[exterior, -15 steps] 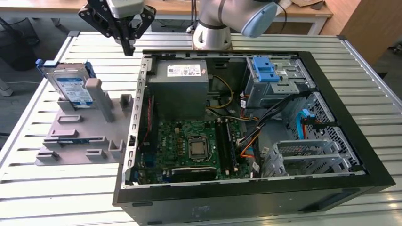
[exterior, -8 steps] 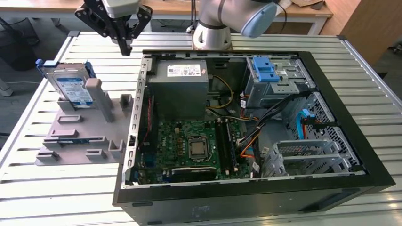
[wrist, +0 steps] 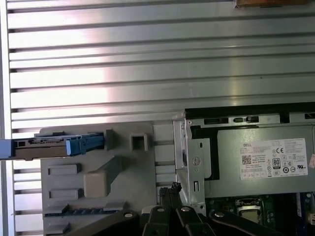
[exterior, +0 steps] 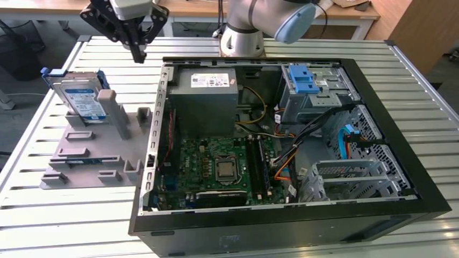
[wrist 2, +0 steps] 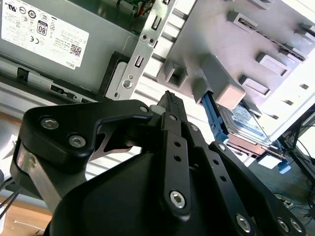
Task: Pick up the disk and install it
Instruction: 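Reach for the disk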
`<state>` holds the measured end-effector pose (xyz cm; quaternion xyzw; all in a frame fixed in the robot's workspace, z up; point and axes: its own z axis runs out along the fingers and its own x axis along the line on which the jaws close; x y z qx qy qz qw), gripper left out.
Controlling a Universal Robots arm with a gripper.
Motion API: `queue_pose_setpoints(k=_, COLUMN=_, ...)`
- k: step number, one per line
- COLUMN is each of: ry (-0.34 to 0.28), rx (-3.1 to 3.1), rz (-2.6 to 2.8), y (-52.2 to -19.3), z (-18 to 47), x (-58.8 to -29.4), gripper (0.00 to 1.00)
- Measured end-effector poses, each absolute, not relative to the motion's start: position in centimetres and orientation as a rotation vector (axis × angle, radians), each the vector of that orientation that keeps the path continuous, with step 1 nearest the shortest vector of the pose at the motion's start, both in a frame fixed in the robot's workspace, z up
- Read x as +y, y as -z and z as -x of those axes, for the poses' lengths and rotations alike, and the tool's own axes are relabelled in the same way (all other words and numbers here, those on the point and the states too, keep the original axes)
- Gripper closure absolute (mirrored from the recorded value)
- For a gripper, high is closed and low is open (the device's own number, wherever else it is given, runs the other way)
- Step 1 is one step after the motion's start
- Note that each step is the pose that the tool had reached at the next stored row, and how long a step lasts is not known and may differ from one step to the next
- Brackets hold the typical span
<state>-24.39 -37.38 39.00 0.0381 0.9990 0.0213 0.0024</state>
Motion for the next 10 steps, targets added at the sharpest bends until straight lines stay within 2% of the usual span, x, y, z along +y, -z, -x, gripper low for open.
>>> queue_pose_setpoints(k=10, ry=-0.067, rx=3.134, rz=-0.119, y=-38.97, z=25.35, x=-37.2, gripper=0.89)
